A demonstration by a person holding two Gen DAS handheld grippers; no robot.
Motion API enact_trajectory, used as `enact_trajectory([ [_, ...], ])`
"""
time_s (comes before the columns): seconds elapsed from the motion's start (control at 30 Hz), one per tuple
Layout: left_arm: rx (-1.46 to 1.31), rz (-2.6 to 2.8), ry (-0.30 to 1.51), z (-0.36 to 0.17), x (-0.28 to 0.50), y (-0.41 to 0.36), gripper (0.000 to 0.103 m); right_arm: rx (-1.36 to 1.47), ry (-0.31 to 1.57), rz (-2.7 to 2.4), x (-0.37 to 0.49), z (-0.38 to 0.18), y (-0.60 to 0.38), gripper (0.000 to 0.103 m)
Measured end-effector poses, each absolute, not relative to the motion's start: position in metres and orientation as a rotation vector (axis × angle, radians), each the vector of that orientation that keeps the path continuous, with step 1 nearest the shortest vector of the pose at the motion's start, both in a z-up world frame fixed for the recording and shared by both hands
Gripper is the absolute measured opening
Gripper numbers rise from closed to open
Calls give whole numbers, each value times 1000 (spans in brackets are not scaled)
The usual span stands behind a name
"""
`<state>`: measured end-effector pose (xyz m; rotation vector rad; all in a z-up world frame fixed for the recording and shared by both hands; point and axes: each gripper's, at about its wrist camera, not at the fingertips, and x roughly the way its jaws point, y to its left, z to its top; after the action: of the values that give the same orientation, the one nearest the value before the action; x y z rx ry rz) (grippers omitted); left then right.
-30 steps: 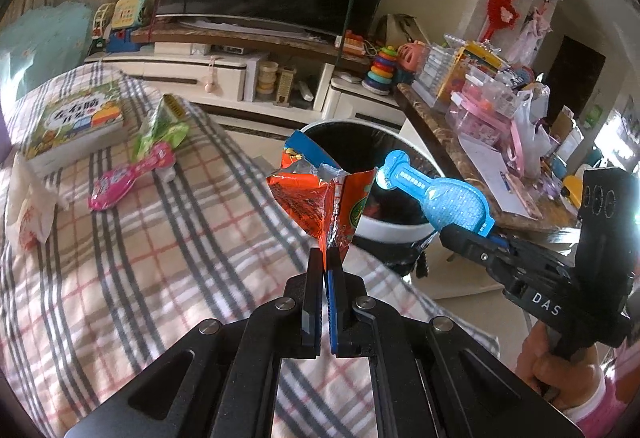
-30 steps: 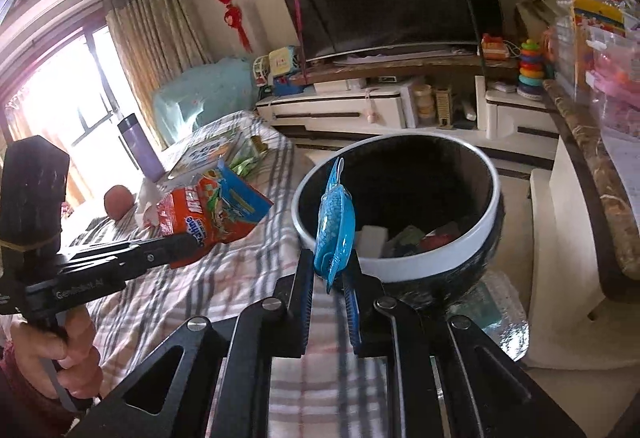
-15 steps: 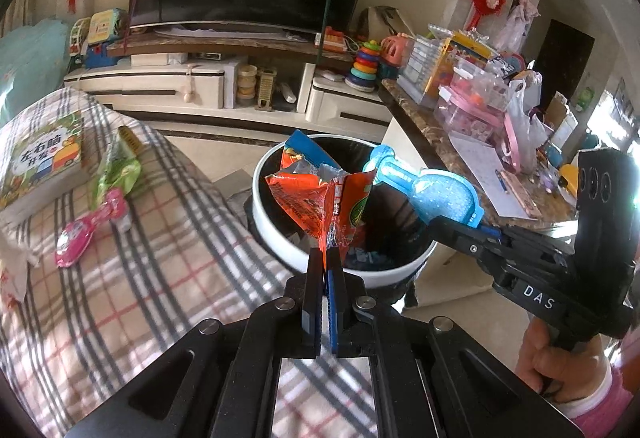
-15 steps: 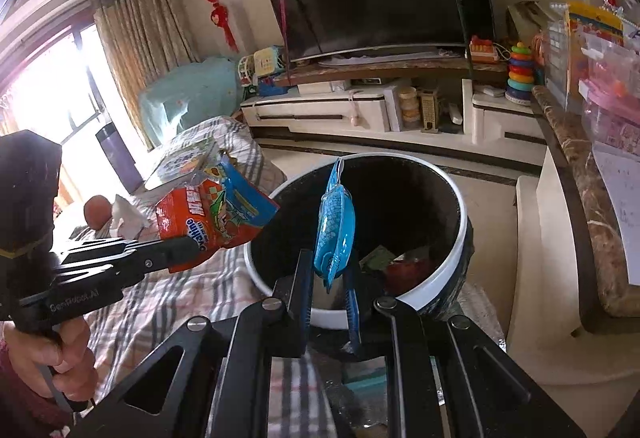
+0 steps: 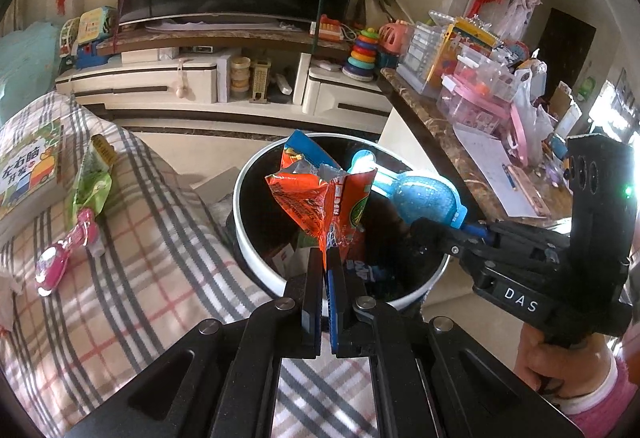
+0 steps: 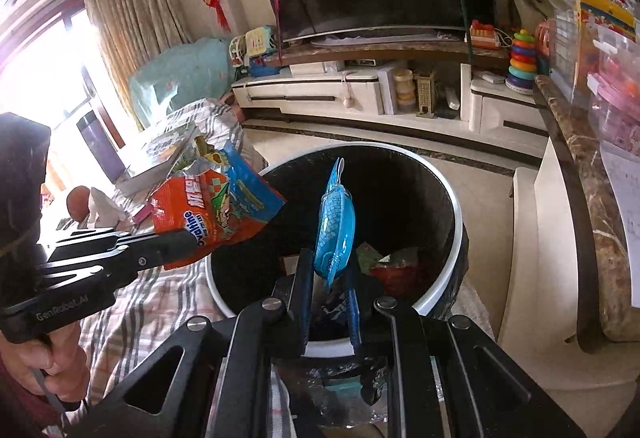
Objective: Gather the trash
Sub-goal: 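Hold the orange bag and blue toy over the bin and open both tools, then move both open tools back toward the white tissue and pink wrapper on the bed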
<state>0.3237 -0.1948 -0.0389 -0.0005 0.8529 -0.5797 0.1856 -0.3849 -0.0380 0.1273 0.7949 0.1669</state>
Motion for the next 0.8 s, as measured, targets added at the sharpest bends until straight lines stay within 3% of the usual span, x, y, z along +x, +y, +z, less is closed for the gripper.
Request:
enact_trajectory([
  [0.2, -11, -572, 877, -44, 338, -202, 3, 143, 819, 165, 196, -42, -391, 19],
  [0.27, -22, -574, 886, -45, 340, -201, 17, 152, 825, 164, 197, -43, -394, 21],
  [0.33, -25, -559, 878, -44, 341, -201, 28, 164, 823, 161, 197, -43, -396, 32],
  [0.37, -25, -557, 872, -44, 341, -201, 29, 166, 819, 158, 196, -43, -396, 41],
  [0.43, -26, -554, 867, -43, 338, -200, 29, 174, 804, 156, 192, -40, -397, 44],
  [0.53, -38, -537, 859, -45, 330, -192, 31, 186, 787, 159, 187, -37, -394, 60],
  [0.6, -51, -518, 860, -47, 324, -185, 41, 196, 770, 168, 182, -34, -391, 82],
  [0.67, -67, -496, 857, -49, 315, -172, 50, 199, 755, 174, 177, -31, -387, 89],
  [0.8, -107, -458, 862, -53, 296, -149, 54, 211, 730, 195, 167, -26, -374, 96],
])
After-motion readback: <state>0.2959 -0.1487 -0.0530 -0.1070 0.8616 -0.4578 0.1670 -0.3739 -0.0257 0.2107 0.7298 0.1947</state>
